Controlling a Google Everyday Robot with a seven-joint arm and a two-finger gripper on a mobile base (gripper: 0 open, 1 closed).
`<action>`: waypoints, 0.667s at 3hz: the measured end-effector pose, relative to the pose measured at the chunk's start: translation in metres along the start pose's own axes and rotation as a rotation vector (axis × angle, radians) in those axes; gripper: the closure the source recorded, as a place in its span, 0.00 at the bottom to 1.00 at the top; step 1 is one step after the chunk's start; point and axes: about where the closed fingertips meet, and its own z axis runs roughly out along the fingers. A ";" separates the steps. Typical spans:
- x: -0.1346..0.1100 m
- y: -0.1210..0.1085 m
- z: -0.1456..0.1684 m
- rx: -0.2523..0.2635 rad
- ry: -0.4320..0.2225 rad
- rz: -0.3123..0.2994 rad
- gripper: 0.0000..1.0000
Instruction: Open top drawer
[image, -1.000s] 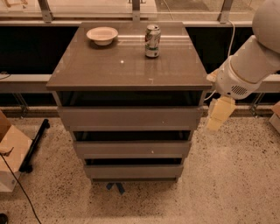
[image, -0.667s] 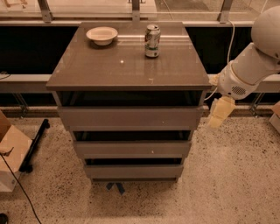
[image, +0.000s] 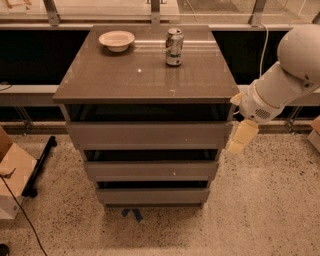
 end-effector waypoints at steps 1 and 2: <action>-0.004 0.014 0.027 -0.002 -0.058 -0.004 0.00; -0.014 0.017 0.055 0.007 -0.122 -0.009 0.00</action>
Offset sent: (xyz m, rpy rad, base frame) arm 0.0100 0.0534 -0.0728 0.1826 -0.0876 0.0303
